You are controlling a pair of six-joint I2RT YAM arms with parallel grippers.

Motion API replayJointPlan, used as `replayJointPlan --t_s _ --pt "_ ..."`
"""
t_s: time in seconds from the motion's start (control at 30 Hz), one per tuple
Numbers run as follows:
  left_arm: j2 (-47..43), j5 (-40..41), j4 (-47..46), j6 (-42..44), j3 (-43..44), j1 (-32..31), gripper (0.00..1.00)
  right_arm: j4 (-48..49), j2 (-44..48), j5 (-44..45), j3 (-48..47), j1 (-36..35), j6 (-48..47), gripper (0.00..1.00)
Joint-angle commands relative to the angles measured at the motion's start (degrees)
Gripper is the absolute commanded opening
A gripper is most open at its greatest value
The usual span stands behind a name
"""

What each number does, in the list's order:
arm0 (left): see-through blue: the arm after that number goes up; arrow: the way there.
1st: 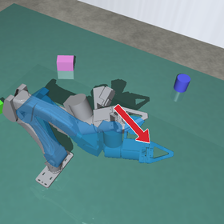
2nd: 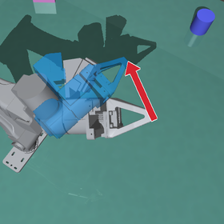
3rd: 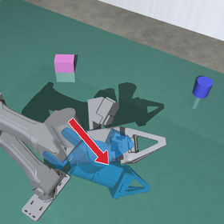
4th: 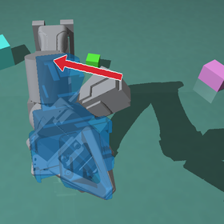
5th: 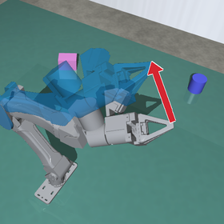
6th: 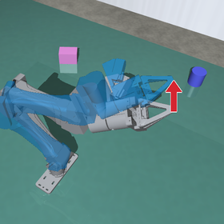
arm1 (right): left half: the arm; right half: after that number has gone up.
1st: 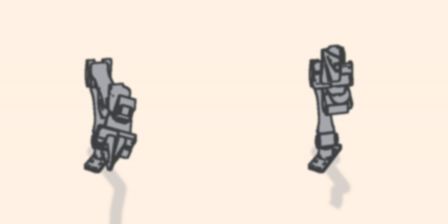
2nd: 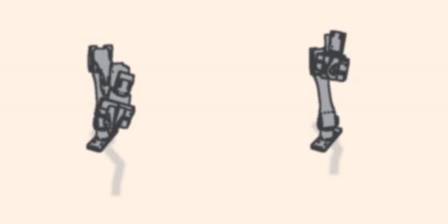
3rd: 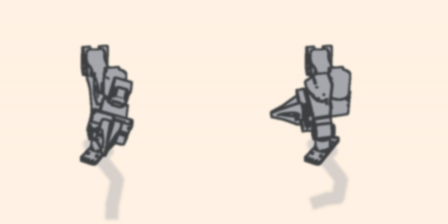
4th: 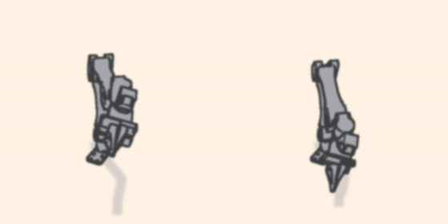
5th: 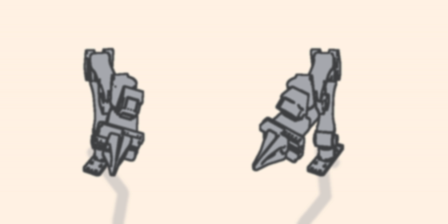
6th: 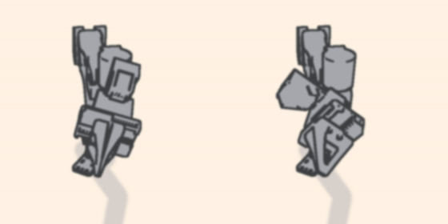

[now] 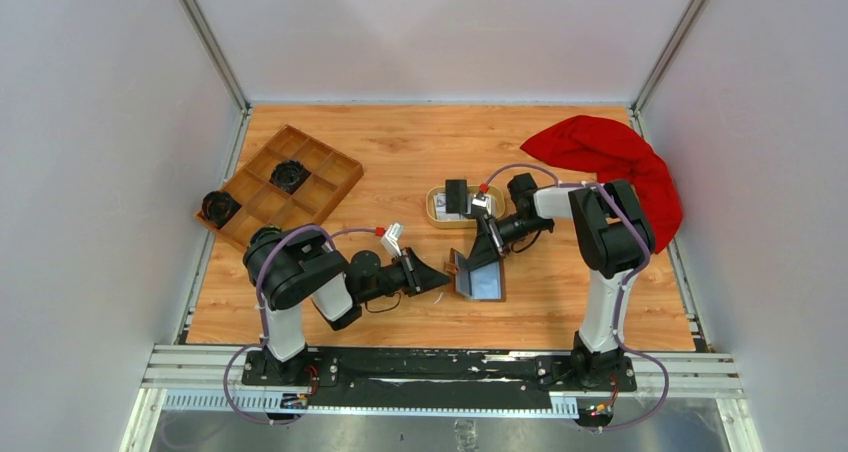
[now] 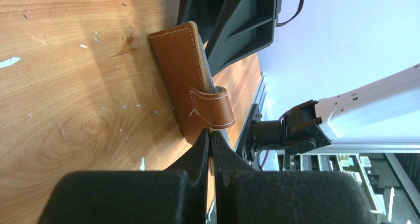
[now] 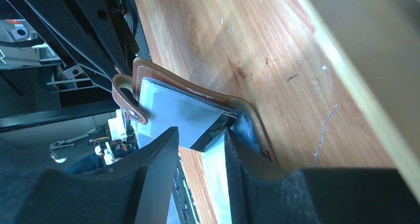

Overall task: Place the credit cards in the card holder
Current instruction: Insert the credit card into the card holder.

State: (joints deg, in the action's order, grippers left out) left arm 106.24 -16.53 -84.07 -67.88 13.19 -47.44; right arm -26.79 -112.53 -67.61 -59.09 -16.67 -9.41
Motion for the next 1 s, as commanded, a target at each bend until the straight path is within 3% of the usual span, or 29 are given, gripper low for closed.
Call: replayJointPlan --t_s 0.0,0.33,0.57,0.97 --pt "0.6 1.8 -0.9 1.0 -0.7 -0.5 0.0 -3.8 0.5 -1.6 -1.6 1.0 -4.4 0.44" --pt "4.7 4.3 -3.1 0.3 -3.4 -0.1 0.0 -5.8 6.7 3.7 -1.4 0.7 -10.1 0.44" --pt "3.9 4.3 -3.2 0.5 -3.7 -0.1 0.0 -3.9 4.3 13.4 -1.7 -1.5 -2.4 0.41" --pt "3.1 5.8 -3.2 0.5 -4.7 -0.7 0.0 2.7 6.8 9.3 5.2 -2.8 12.6 0.42"
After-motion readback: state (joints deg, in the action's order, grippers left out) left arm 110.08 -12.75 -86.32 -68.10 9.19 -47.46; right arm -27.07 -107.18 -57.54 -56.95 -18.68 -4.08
